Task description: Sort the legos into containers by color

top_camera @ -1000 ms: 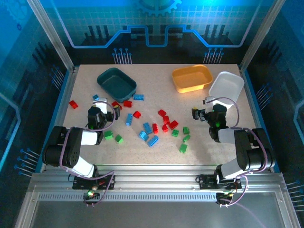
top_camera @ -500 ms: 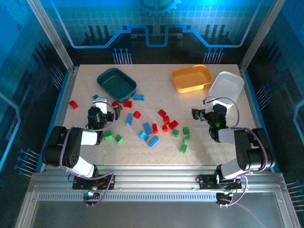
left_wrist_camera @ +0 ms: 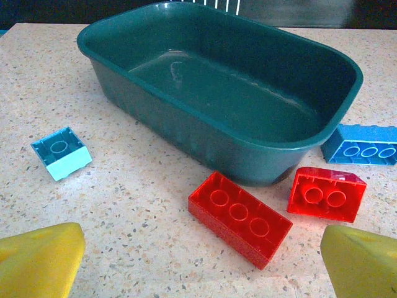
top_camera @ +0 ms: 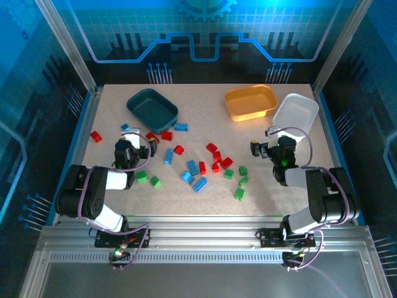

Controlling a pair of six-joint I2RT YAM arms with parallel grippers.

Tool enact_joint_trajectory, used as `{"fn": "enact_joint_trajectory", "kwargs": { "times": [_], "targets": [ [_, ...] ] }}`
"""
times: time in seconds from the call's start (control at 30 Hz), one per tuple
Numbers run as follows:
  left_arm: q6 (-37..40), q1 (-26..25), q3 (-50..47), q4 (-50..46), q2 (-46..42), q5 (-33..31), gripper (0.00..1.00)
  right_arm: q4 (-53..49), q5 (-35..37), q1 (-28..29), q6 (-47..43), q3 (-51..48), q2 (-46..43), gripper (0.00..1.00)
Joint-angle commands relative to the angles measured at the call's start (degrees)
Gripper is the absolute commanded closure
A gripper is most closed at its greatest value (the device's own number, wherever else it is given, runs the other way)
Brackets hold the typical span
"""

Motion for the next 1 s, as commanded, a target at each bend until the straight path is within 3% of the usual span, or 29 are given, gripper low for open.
{"fn": "enact_joint_trajectory", "kwargs": {
  "times": [0.0,0.07,0.13,0.23,0.33,0.4,0.43,0.5,0.53,0.57,0.6,0.63,0.7,0.87,0.97],
  "targets": [
    [-0.38,-0.27,0.82,0.46,-1.58,-1.98,0.01,0.82,-1.1,-0.32,0.75,1.4,0.75,0.0],
    [-1.03,-0.59,2.91,-9.93,-9.13,-4.13,0.01,-2.36,1.45,0.44,0.86,2.86,-0.65,0.0],
    [-2.26,-1.35,6.56,-20.67,-16.63,-5.76,0.01,-16.77,7.96,2.82,0.54,9.63,-5.24,0.0],
    [-8.57,-1.6,13.84,-34.38,-25.42,-7.47,0.01,-29.6,10.45,3.19,2.69,19.41,-9.28,0.0],
    [-21.57,-1.65,24.2,-49.42,-30.36,-11.76,0.01,-47.9,14.91,2.39,15.9,33.41,-11.02,0.0],
    [-28.44,-1.48,30.62,-58.32,-31.39,-9.17,0.01,-59.6,6.02,-1.37,22.44,42.03,-7.95,0.0],
    [-30.12,-1.47,32.48,-61.94,-31.52,-8.89,0.01,-60.73,1.07,-3.55,24.53,43.92,-6.07,0.0],
    [-39.41,-0.98,32.28,-63.81,-31.63,-14.21,0.01,-63.1,-6.56,-8.27,29.16,47.49,-1.26,0.0],
    [-42.45,0.83,31.12,-61.73,-31.52,-11.23,0.01,-64.52,-11.61,-10.78,30.45,49.92,1.5,0.01],
    [-42.44,3.2,29.79,-56.7,-30.67,-3.17,0.01,-64.44,-14.41,-12.7,31.37,51.12,3.44,0.09],
    [-42.99,4.57,30.22,-54.19,-28.89,1.99,0.1,-64.01,-14.01,-13.71,32.46,51.62,4.49,0.13],
    [-43.65,4.69,32.05,-55.22,-26.9,2.76,0.18,-64.32,-12.79,-14.34,33.13,52.38,5.65,0.14],
    [-44.06,4.73,38.73,-60.83,-20.48,4.49,0.22,-68.11,-11.65,-15.18,32.91,56.76,9.65,0.15],
    [-40.9,3.48,61.83,-77.21,2.56,17.67,0.39,-75.13,-10.72,-15.24,32.92,67.53,21.78,0.28],
    [-38.31,0.47,73.71,-84.61,14.19,18.29,0.42,-74.33,-12.72,-14.82,33.55,70.33,26.11,0.25]
  ]
}}
